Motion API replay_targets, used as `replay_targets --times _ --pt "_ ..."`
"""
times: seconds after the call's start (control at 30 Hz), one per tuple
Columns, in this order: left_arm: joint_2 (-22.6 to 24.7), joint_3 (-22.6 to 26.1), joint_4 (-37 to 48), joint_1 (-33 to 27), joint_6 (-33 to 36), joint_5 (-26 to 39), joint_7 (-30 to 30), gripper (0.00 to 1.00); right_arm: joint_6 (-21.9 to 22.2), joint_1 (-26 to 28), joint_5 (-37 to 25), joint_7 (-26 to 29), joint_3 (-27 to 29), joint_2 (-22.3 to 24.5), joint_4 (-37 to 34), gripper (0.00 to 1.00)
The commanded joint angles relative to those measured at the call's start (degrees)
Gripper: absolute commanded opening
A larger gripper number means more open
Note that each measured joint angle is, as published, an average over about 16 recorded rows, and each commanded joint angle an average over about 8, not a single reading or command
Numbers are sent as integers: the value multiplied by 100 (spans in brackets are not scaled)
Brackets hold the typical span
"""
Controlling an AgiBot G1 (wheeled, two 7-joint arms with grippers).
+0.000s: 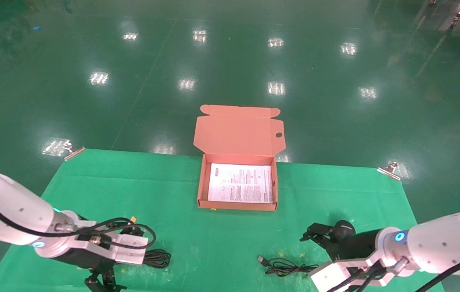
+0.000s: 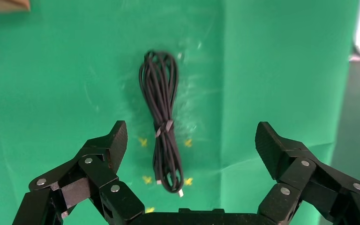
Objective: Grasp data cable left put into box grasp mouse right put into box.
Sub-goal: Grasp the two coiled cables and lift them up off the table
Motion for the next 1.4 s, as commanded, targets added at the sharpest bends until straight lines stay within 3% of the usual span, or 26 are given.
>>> replay_targets --times 0.03,0.3,0.57,0.93,0.97,1.2,1.23,1.4 --pt "68 38 125 38 -94 106 -1 100 67 -70 -130 101 -36 -35 -13 100" --pt "287 -32 1007 115 -494 67 123 100 172 -237 -235 591 -26 -160 -239 100" --pt "471 -169 1934 133 -857 -121 365 100 314 -234 -150 935 58 -409 -960 100" --pt "925 -154 3210 95 -1346 -74 878 100 765 -72 -263 520 0 -896 -2128 100" --pt "967 -147 3328 87 -1407 -56 935 90 826 -61 -298 453 -19 -949 -2234 100" --pt "1135 -120 3836 24 -1705 43 1236 2 1094 -15 -457 179 -105 -1183 -2700 12" --pt "1142 -119 3859 20 -1719 46 1252 0 1105 -12 -459 171 -106 -1191 -2720 0" --pt "1141 -121 3855 17 -1721 44 1248 0 1108 -10 -456 170 -108 -1190 -2717 0"
